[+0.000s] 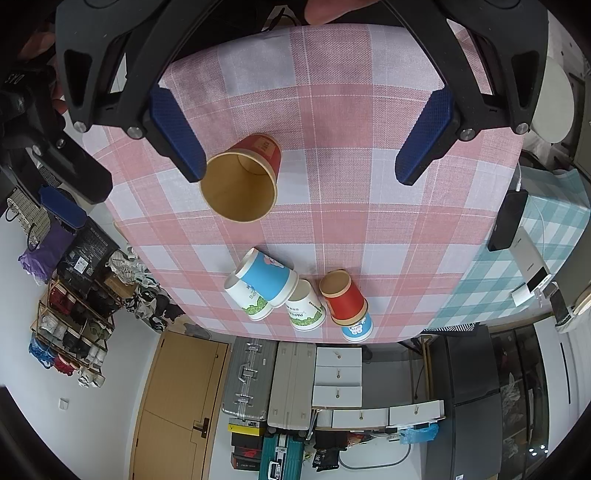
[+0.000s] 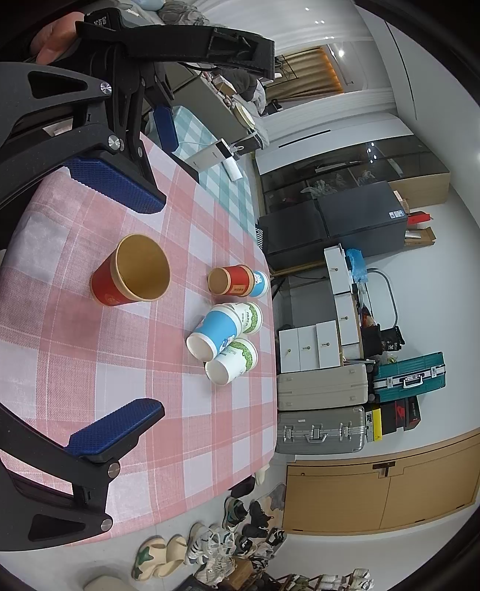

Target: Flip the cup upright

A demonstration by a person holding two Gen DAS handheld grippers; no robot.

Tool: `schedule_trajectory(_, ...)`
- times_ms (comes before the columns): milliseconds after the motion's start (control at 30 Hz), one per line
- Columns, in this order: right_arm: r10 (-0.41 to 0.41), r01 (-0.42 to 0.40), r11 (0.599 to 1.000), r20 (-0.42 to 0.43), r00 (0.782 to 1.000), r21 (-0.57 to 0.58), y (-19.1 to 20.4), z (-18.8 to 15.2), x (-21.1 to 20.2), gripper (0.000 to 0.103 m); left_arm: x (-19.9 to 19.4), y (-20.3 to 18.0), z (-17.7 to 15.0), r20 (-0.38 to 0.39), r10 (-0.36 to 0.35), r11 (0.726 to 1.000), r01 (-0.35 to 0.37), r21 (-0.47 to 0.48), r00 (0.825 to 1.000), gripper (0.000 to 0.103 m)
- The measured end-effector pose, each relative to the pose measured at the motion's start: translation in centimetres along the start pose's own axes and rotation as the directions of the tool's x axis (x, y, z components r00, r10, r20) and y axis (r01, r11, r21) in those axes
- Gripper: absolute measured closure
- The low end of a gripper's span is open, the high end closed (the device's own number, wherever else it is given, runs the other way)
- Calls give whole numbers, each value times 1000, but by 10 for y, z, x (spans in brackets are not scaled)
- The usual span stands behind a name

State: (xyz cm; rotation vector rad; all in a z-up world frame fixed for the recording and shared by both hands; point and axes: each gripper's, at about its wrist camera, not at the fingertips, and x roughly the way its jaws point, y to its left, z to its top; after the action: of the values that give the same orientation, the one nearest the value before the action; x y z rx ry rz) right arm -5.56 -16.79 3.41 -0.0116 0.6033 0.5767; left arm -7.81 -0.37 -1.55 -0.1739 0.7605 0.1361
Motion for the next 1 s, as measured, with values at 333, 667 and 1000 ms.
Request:
schedule_trajectory(333, 0, 0, 1000, 1, 1000, -3, 0, 0, 0, 1, 0, 0, 0, -1, -1, 1000, 1, 0, 1000, 1)
schedule_trajectory(667, 0, 0, 1000, 2, 1000, 2, -2, 1, 0, 1, 0, 1, 0, 0, -1, 1000, 1, 0, 1000, 1)
schedule_trajectory(1000, 1, -1, 1000, 2, 1000, 2, -2, 1, 0, 1, 0, 2, -1, -2, 0, 1000, 0, -1, 1000, 1)
